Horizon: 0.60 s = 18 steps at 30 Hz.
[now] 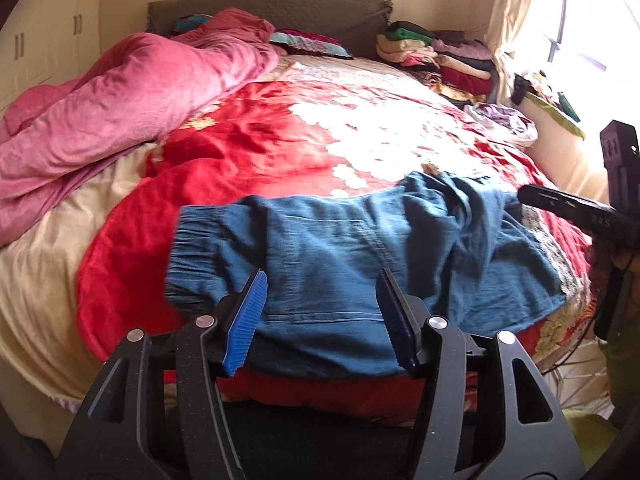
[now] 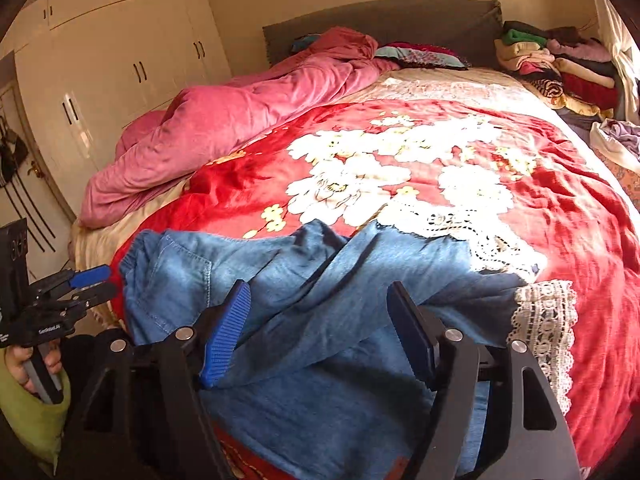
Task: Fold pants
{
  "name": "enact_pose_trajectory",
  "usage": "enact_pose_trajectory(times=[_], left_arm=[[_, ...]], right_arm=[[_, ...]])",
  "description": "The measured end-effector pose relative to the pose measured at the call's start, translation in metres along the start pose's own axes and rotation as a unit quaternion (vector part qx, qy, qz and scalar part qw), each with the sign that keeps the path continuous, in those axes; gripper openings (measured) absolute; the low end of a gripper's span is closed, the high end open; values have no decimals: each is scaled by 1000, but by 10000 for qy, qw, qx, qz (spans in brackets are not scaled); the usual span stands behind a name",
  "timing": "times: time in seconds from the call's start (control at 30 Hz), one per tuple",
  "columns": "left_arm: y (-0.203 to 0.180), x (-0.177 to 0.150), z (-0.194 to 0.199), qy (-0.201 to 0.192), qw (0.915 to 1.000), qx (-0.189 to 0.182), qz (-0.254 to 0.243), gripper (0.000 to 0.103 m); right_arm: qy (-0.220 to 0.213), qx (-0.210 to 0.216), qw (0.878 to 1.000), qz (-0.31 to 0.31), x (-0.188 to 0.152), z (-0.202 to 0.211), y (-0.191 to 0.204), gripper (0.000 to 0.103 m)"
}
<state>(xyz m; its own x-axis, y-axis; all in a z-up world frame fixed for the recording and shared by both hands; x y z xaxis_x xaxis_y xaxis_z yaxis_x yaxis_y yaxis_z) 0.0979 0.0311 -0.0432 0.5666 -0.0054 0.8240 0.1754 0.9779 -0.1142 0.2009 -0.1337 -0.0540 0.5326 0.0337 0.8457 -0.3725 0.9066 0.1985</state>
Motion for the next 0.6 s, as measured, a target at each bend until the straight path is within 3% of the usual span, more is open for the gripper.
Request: enact_pose_trajectory(times=[0.37, 0.5, 0.6], left_arm=[[-87, -7, -37, 463, 9931, -942, -532, 49], [-108, -17, -57, 782, 9878, -1213, -589, 36], [-120, -27, -73, 1026, 9835, -1351, -625, 36]], right_arm=[[143, -327, 9992, 203, 19, -24, -27, 71], [409, -337, 9983, 248, 29, -54, -32, 71], [611, -336, 9973, 212, 37, -80, -34, 71]])
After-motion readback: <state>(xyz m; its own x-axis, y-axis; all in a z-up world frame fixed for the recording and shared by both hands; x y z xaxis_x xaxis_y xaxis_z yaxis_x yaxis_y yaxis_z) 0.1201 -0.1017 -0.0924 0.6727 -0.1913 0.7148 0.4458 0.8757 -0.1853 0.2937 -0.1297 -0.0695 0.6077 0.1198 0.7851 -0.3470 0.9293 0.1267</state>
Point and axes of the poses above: each gripper's, at about its wrist camera, not at the fingertips, and z roughly against the way its jaws point, y to its left, x to its top, the point moved 9 cm from there along -z, roughly the way its jaws point, and after that the axes turned 9 degrees about -y, right-handed, at the moved point
